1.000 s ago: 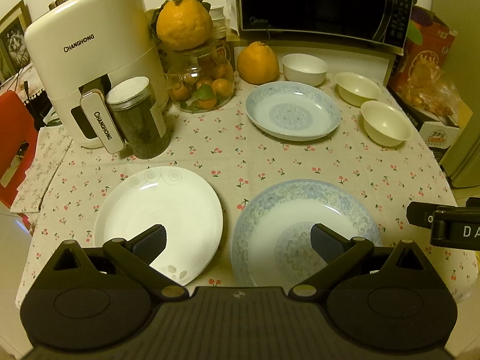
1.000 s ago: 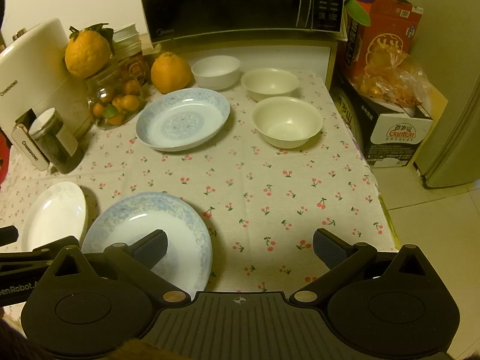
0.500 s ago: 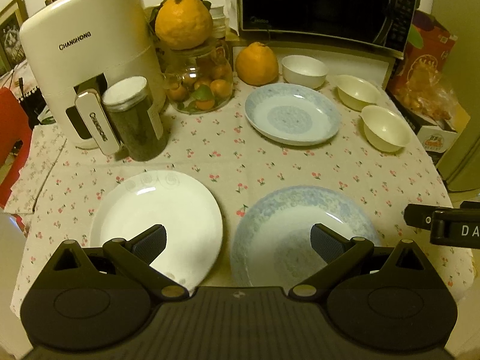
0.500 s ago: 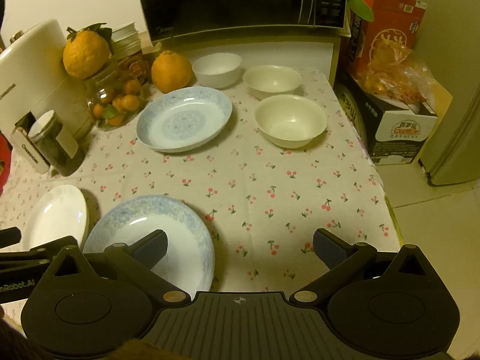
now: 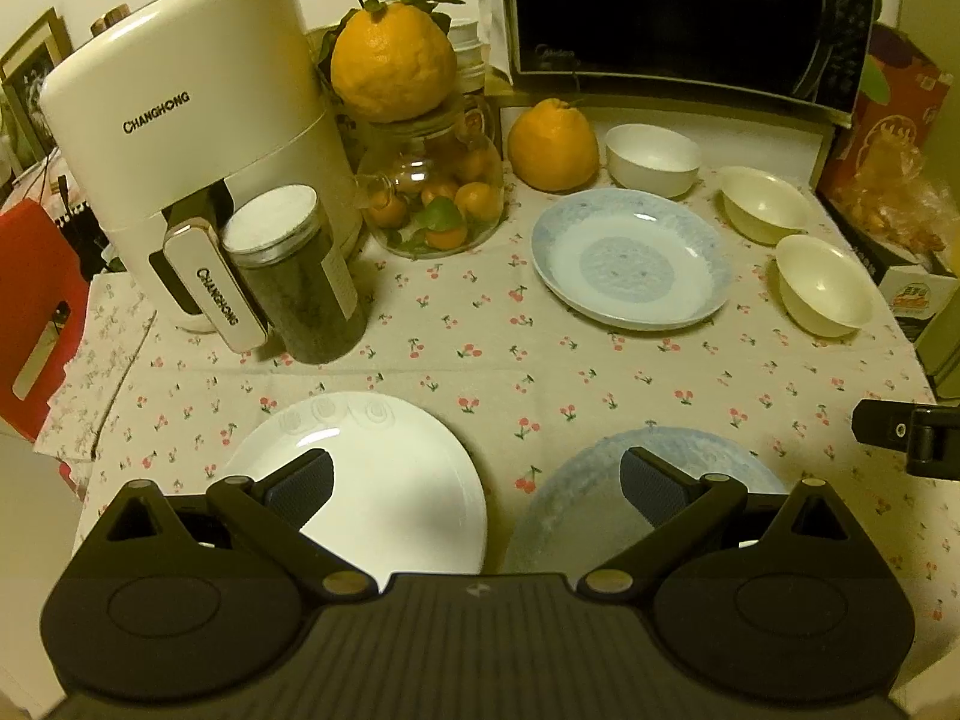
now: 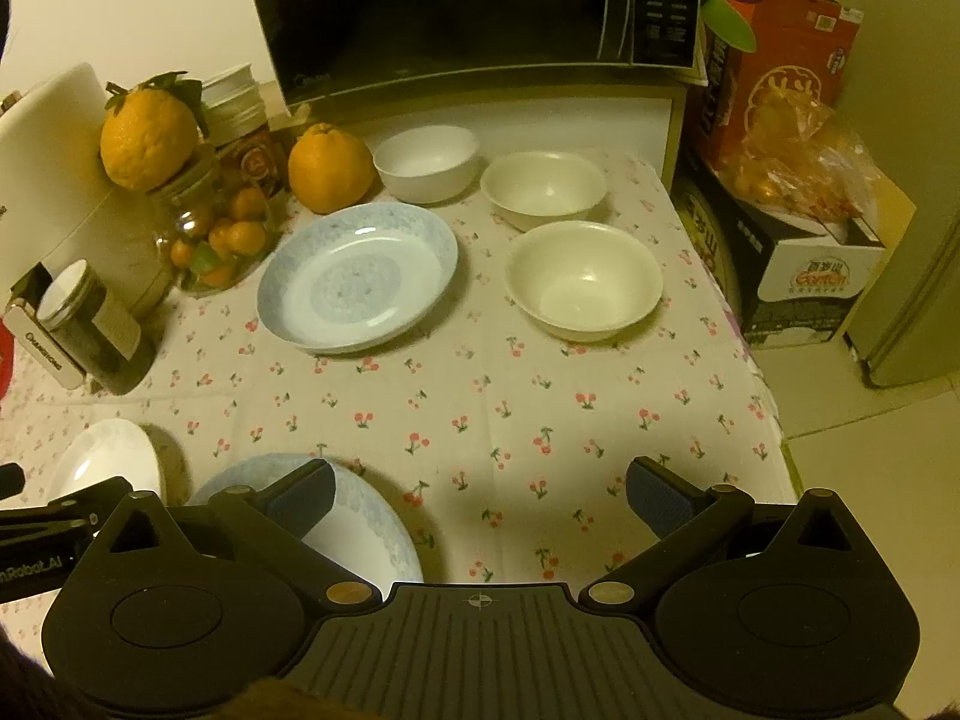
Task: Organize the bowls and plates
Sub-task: 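Reach the left gripper to the blue-patterned plate by the bowls and grasp its rim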
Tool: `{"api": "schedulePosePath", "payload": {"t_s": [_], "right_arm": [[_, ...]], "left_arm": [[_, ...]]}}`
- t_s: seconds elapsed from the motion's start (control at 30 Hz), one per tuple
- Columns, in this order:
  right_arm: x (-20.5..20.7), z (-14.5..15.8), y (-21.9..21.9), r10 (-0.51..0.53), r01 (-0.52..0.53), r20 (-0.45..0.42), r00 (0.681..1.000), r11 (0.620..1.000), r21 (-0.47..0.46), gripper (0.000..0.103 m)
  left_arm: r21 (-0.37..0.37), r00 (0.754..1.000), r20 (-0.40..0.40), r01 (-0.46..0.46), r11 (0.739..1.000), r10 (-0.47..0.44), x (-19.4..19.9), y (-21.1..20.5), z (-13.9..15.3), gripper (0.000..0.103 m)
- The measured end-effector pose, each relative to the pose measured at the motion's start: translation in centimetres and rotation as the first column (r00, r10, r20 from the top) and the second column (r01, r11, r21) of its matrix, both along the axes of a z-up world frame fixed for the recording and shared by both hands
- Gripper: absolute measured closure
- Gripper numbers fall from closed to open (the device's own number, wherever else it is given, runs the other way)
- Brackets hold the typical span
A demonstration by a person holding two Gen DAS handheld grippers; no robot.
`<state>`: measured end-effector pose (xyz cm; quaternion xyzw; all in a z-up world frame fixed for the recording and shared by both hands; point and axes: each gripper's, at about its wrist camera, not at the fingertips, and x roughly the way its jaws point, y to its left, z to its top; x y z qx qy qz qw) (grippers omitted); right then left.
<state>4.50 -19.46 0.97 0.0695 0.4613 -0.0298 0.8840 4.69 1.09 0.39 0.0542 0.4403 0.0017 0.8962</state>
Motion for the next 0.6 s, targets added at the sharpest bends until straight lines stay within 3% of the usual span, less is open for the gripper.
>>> {"api": "schedulePosePath", "payload": {"t_s": [0.4, 0.6], "right_arm": [[4.7, 0.2, 0.0, -0.013, 0.014, 0.041, 0.999, 0.999, -0.038, 0.0], [7.9, -0.5, -0.1, 0.023, -0.027, 0.071, 0.997, 0.998, 0.05, 0.0]], "left_arm": [[0.009, 1.0, -0.011, 0.024, 1.0, -0.023, 5.2, -0.8, -0.2, 0.003], [-0.014, 0.999, -0.031, 0.031, 0.999, -0.031, 8.4, -1.1, -0.9, 0.004]]}}
